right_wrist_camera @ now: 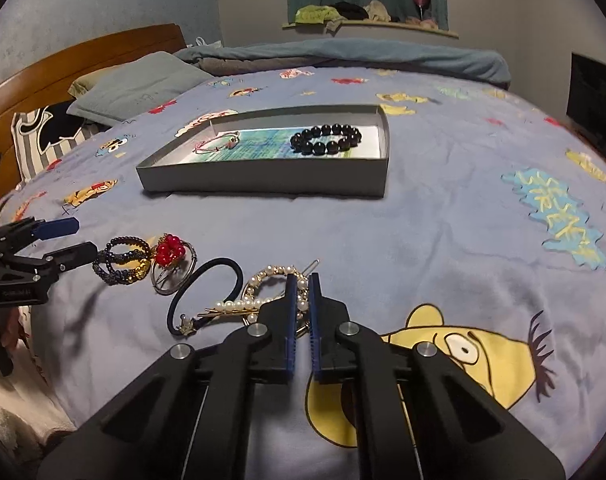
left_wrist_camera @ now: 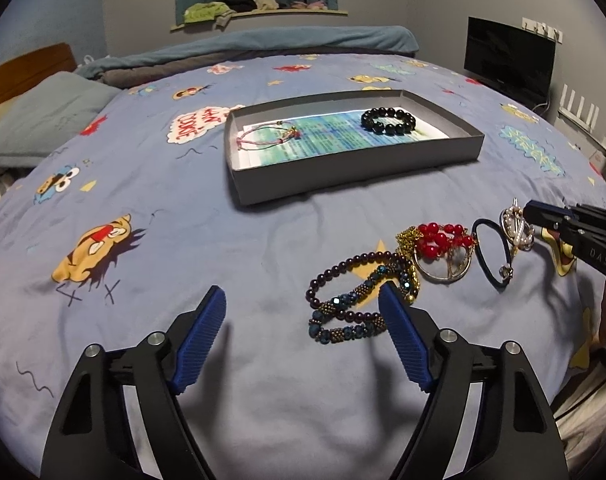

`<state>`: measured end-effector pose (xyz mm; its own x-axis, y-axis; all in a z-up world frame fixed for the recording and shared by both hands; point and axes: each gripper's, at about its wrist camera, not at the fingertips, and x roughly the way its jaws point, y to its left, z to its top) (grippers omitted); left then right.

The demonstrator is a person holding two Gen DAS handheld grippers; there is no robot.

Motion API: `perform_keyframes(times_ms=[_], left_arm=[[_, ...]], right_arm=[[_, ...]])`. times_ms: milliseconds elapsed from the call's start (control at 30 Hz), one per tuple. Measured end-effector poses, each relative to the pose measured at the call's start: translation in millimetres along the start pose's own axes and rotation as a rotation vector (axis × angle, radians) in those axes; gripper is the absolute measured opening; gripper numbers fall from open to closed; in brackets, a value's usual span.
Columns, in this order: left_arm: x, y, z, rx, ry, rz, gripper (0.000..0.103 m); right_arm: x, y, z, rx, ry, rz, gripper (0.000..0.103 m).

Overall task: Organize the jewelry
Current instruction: 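Lower the right tool onto the pearl hair clip, then grasp the pearl hair clip with the right tool and lift it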

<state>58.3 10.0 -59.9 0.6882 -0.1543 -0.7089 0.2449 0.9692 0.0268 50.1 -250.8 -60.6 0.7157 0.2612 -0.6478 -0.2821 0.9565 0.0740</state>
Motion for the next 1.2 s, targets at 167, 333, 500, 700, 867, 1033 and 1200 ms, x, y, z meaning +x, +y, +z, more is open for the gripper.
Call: perform_keyframes(times_ms=[167, 333, 500, 700, 867, 1033, 1200], left_arm=[[0, 0, 0, 0.000, 0.002, -0.003, 0.076], [1, -2, -1, 0.007, 0.007, -0.002, 0.076], [2, -2, -1, 0.012, 0.014, -0.001, 0.076], [4, -2, -1, 0.012, 0.019, -0.006, 0.076], [4, -2, -1, 0.010, 0.022, -0.007, 0.076], [5, -4, -1, 0.014, 0.023, -0.011, 0.076], [6, -4, -1, 0.018, 0.028, -0.009, 0.076]], right_arm=[[-14, 2, 3, -0.015, -0.071, 0.001, 0.000], [-12, 1, 3, -0.022, -0.054, 0.009, 0.000], [-9, -2, 2, -0.010, -0.028, 0.000, 0.002], [-10, 5, -2, -0.027, -0.019, 0.042, 0.026], [-12, 24, -7, -0.111, -0.011, 0.067, 0.036], [-2, 40, -13, -0.193, 0.028, 0.054, 0.038], [7, 46, -14, -0.239, 0.035, 0.014, 0.039]])
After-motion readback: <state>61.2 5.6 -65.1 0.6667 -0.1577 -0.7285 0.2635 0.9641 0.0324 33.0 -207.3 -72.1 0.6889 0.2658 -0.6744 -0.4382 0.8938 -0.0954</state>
